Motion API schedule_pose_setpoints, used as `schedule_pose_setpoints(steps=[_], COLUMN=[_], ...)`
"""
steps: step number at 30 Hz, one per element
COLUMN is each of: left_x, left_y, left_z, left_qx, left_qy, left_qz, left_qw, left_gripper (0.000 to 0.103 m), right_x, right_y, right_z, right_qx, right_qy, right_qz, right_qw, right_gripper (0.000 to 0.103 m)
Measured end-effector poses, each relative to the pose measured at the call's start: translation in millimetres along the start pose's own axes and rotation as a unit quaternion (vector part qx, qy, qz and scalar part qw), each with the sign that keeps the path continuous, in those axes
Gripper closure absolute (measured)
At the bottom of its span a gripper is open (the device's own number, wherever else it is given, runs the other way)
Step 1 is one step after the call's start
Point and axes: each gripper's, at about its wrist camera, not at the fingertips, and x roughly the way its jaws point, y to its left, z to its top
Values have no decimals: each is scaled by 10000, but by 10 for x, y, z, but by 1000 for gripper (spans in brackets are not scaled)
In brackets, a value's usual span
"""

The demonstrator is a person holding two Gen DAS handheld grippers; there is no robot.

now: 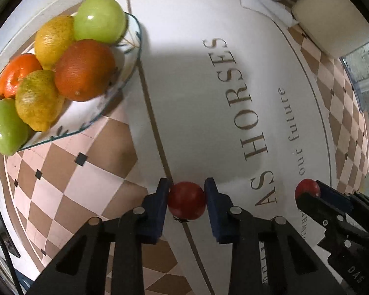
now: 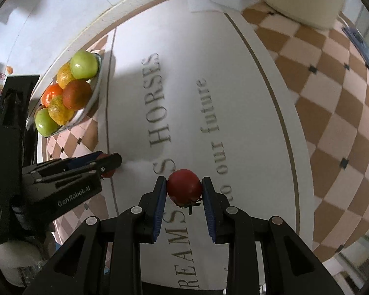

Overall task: Organize fruits
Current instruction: 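Place the tomato on the plate while the right tool places its tomato there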

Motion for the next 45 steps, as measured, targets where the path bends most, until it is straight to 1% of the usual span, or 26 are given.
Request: schedule_pose_setpoints(steps=[4, 7, 8, 12, 15, 17, 19, 21, 25, 26, 29, 31, 39, 44, 45], left_x=[-279, -562, -685, -992, -1099, -1121, -1099, -1029, -826, -773, -609, -560, -463, -378, -361], left_y=[202, 419, 487, 858, 1148, 1302, 1437, 1548, 1650, 1675, 1733, 1718, 1711, 1686, 1685], left_z=[12, 49, 13, 124, 228, 238, 269, 258, 217, 191, 133, 136, 178, 186, 187], left_qx=[-183, -351, -444, -853, -1196, -1423, -1659, -1931, -2455, -2611, -3122, -3274, -3545, -3643, -3663], left_qy=[-223, -446, -540, -806, -926, -962, -890, -769, -562, -519, -428, -440, -549, -537, -530], left_qz=[-129, -248, -290, -490, -634, -700, -882, -1159, -1535, -1632, -1934, -1986, -1902, -1826, -1805], left_qw=[9995, 9981, 9971, 9919, 9864, 9826, 9781, 9713, 9555, 9500, 9291, 9227, 9139, 9116, 9113], left_gripper=[76, 76, 76, 76, 76, 76, 76, 76, 76, 76, 76, 76, 75, 75, 74], right_x=[-144, -215, -217, -135, 33, 136, 214, 313, 484, 503, 606, 665, 828, 850, 847], right_y=[108, 230, 283, 482, 617, 687, 753, 816, 893, 897, 937, 950, 1008, 1039, 1026], right_z=[131, 266, 315, 541, 718, 836, 960, 1097, 1303, 1354, 1472, 1518, 1587, 1610, 1607], right_qx=[-72, -95, -88, 59, 218, 333, 388, 429, 471, 457, 400, 359, 254, 218, 239], right_qy=[-178, -301, -317, -282, -159, -75, -12, 36, 157, 173, 264, 338, 514, 582, 597], right_qz=[139, 354, 451, 1007, 1372, 1611, 1756, 1858, 1943, 1918, 1876, 1844, 1768, 1643, 1611], right_qw=[9997, 9989, 9984, 9945, 9902, 9864, 9837, 9816, 9797, 9802, 9811, 9816, 9826, 9844, 9848], right_gripper=[71, 72, 72, 72, 72, 72, 72, 72, 72, 72, 72, 72, 71, 70, 65])
